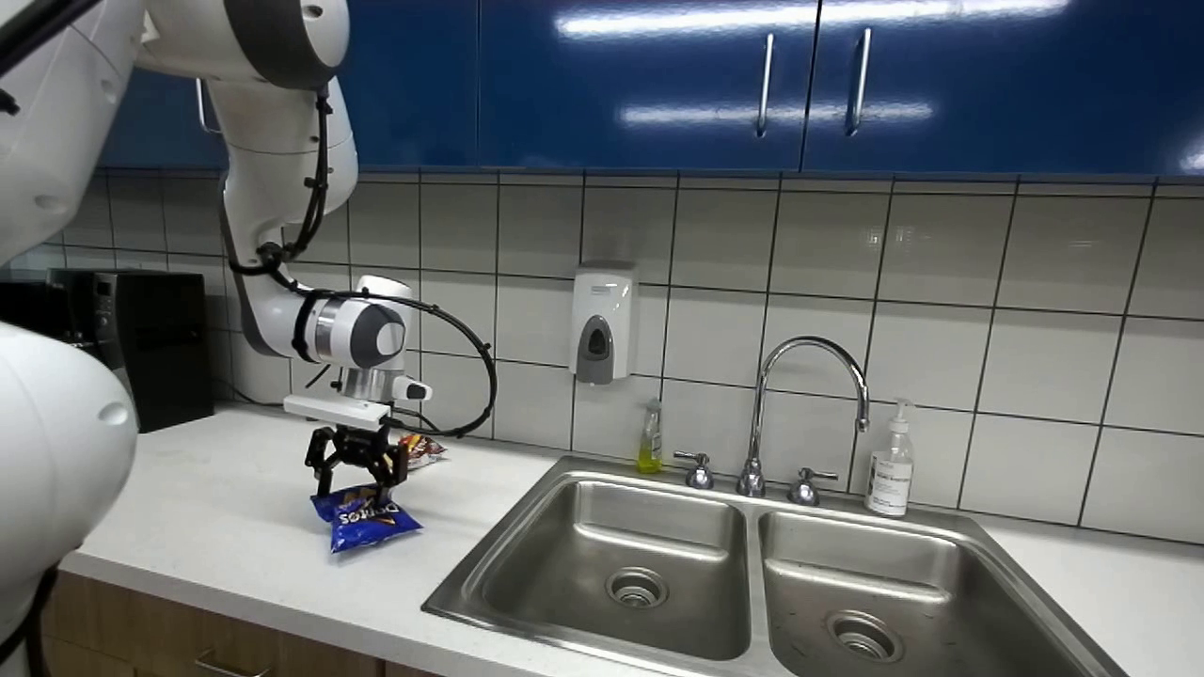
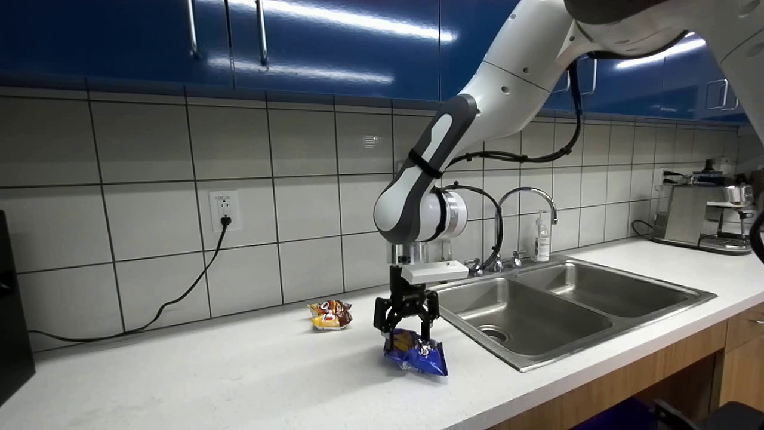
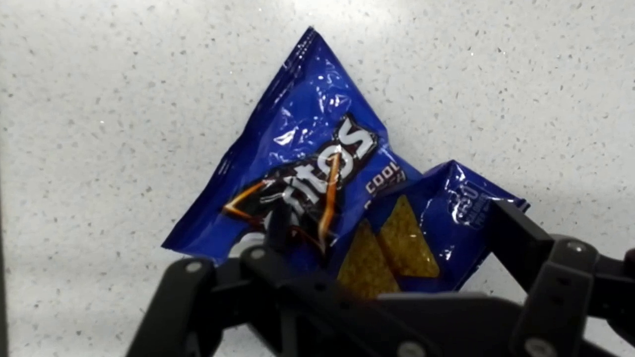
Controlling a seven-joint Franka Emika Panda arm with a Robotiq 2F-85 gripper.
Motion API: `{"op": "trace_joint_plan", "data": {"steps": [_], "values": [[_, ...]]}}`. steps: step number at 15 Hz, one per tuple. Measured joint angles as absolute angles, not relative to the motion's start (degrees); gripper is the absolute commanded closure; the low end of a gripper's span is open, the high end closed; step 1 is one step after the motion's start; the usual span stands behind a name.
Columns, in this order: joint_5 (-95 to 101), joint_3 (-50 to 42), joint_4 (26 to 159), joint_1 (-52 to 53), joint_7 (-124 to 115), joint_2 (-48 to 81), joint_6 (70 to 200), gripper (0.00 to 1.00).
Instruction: Put the blue packet in the sink on the left.
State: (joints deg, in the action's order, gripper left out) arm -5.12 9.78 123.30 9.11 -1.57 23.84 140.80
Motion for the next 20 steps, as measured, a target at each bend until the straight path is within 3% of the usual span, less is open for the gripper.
{"op": "trace_joint_plan", "data": {"steps": [2,3,4,13,20], "values": [[-5.12,9.74,122.74,9.09,-1.57,24.57,140.80,0.00],[-5.12,9.72,122.50,9.08,-1.57,24.91,140.80,0.25],[-5.12,9.72,122.31,9.07,-1.57,25.17,140.80,0.26],[-5.12,9.04,120.87,8.88,-1.57,26.01,140.73,0.97],[-5.12,8.75,119.74,8.83,-1.57,26.02,140.31,1.00]]}}
